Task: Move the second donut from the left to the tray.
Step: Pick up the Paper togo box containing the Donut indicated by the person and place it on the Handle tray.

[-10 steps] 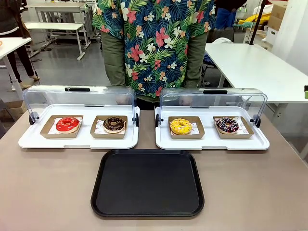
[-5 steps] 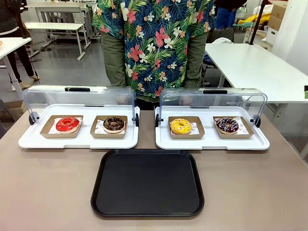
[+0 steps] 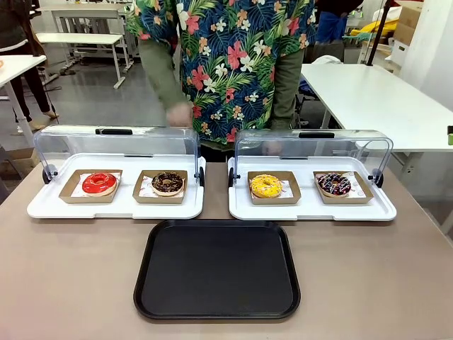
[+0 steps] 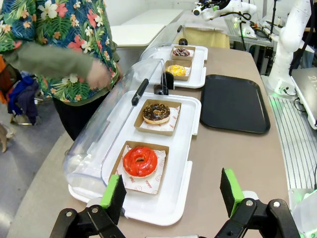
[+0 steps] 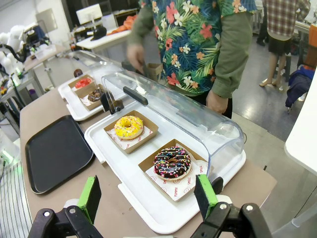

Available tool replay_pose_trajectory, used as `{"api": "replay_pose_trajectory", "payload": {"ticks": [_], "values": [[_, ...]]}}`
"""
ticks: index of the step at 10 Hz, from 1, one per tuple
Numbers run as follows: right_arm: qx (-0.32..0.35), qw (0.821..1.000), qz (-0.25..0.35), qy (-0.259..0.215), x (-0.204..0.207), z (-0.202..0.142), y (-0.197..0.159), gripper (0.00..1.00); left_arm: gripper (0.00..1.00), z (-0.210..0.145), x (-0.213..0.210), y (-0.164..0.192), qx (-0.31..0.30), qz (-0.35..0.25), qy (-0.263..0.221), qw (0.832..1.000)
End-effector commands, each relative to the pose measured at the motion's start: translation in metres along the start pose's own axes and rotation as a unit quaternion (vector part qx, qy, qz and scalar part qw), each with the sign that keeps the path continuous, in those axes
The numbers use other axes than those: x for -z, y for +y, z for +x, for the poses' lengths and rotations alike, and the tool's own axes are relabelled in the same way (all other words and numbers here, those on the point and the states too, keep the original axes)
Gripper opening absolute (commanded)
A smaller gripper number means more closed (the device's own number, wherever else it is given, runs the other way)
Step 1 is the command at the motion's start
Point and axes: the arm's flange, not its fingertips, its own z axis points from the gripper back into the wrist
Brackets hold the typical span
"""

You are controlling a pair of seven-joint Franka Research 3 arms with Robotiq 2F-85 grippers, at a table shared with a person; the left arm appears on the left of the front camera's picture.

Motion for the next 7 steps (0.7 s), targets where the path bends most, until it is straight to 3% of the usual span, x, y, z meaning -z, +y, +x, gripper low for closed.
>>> {"api": "replay_pose_trajectory", "payload": {"ticks": [1,7], "values": [[0.002,1.000,0.001,-0.003,0.0001,0.0027,0.0008,1.00,1.00,0.0023,0.0022,-0.0058,-0.007,0.004,0.006,1.000],[0.002,1.000,0.001,-0.003,0.0001,0.0027,0.0008,1.00,1.00,0.0023,0.0022,-0.0058,-0.007,0.004,0.006,1.000]]}}
